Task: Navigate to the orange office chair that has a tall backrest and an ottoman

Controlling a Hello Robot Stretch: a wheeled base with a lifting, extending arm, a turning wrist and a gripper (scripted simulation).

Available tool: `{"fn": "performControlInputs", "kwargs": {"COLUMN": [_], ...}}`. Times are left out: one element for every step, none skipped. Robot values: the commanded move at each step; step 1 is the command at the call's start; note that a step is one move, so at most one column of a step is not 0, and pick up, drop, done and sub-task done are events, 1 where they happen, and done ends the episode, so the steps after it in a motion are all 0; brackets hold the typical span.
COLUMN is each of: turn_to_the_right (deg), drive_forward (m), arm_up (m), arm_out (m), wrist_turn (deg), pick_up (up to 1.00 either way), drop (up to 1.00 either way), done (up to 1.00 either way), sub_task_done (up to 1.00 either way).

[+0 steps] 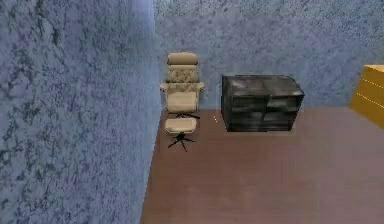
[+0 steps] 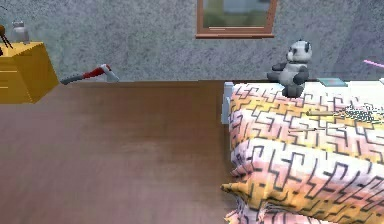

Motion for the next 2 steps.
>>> {"fn": "performControlInputs", "kwargs": {"turn_to_the_right": [0.0,0.0], "drive_forward": [0.95,0.00], "arm_up": [0.00,0.00], "arm_out": [0.00,0.00], "wrist_turn": [0.0,0.0], "pick_up": [0.00,0.00], "drop": [0.00,0.00], "done": [0.00,1.00], "sub_task_done": [0.00,0.00]}}
